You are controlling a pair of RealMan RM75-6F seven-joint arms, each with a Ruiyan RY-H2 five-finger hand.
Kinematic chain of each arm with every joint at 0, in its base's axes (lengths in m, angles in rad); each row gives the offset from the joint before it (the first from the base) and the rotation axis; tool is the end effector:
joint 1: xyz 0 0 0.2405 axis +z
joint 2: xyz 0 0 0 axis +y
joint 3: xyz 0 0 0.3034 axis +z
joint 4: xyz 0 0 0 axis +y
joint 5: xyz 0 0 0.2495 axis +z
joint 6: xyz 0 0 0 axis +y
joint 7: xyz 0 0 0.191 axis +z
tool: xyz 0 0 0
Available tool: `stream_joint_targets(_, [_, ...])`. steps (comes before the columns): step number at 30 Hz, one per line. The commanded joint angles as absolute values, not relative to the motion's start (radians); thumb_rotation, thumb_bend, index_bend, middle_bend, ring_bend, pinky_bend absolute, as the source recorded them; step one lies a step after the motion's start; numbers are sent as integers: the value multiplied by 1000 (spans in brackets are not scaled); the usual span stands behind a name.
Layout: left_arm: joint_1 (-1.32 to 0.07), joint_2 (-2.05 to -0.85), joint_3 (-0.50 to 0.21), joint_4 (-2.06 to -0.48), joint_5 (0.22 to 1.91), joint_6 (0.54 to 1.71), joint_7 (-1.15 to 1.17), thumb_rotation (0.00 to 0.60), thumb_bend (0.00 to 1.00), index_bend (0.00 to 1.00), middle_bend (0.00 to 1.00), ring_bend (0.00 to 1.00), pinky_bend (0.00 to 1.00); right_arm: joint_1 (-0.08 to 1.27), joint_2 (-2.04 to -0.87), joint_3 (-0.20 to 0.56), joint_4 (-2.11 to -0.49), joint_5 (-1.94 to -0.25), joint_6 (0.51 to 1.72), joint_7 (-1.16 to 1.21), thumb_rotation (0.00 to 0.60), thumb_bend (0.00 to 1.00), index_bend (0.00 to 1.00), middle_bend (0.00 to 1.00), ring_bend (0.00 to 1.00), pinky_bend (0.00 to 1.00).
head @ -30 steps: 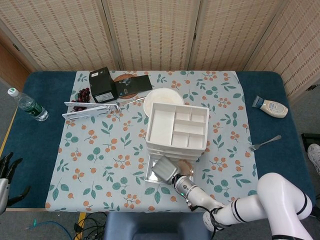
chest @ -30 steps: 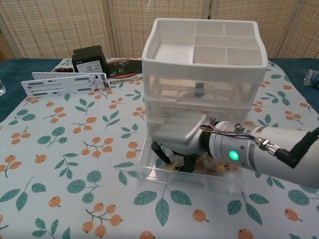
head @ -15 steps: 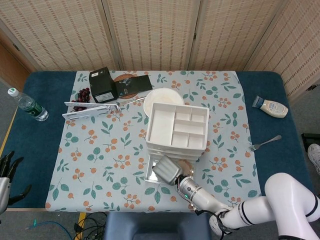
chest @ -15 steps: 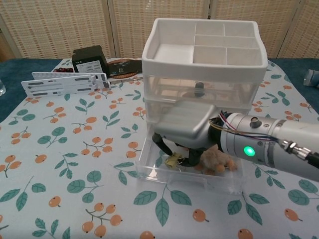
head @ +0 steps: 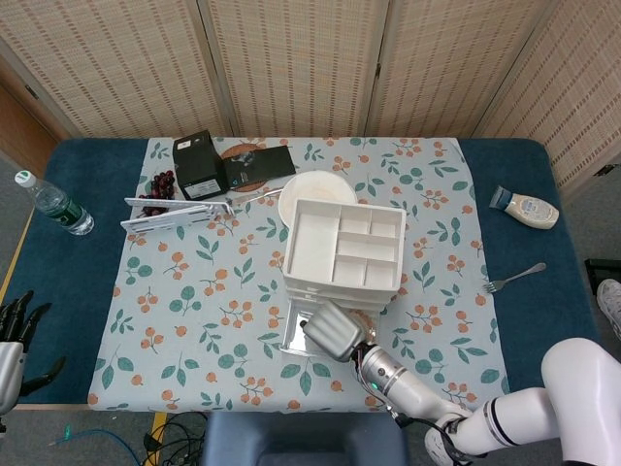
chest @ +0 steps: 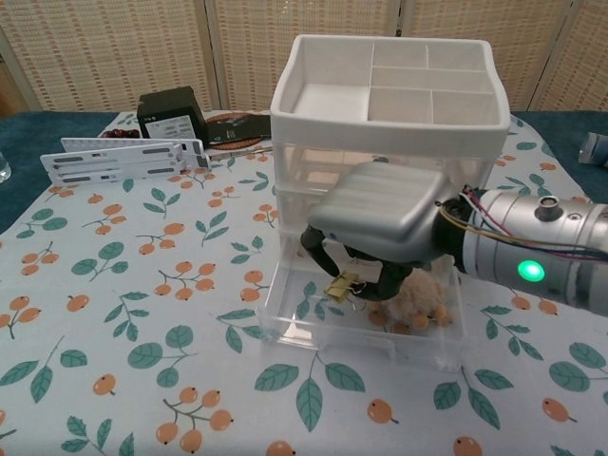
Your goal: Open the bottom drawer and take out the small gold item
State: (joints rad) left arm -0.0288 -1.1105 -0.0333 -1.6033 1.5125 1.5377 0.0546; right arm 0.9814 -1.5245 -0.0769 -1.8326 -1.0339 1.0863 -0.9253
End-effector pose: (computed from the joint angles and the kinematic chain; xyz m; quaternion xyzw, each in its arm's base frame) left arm -0.3793 0.2100 0.1529 -0.5930 -0.3694 -0.3641 0.6159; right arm -0.0774 -0.3279 -0.1047 0.8870 -0.1324 0.2781 0.3442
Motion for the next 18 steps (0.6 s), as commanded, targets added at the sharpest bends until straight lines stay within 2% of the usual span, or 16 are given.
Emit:
stream_joint_targets(1, [-29, -1108, -32, -1606, 1513, 1535, 56, 600, 247, 139, 0, 33, 69, 958, -1489, -89, -1866, -1064, 1100, -914, 600, 534, 569, 992, 1000, 1000])
stream_joint_targets(18, [-36, -1099, -30, -1627, 1516, 1529, 71, 600, 247, 139, 0, 33, 69, 785, -1260, -191, -1991, -1213, 1171, -763, 600, 534, 569, 994, 1000, 1000])
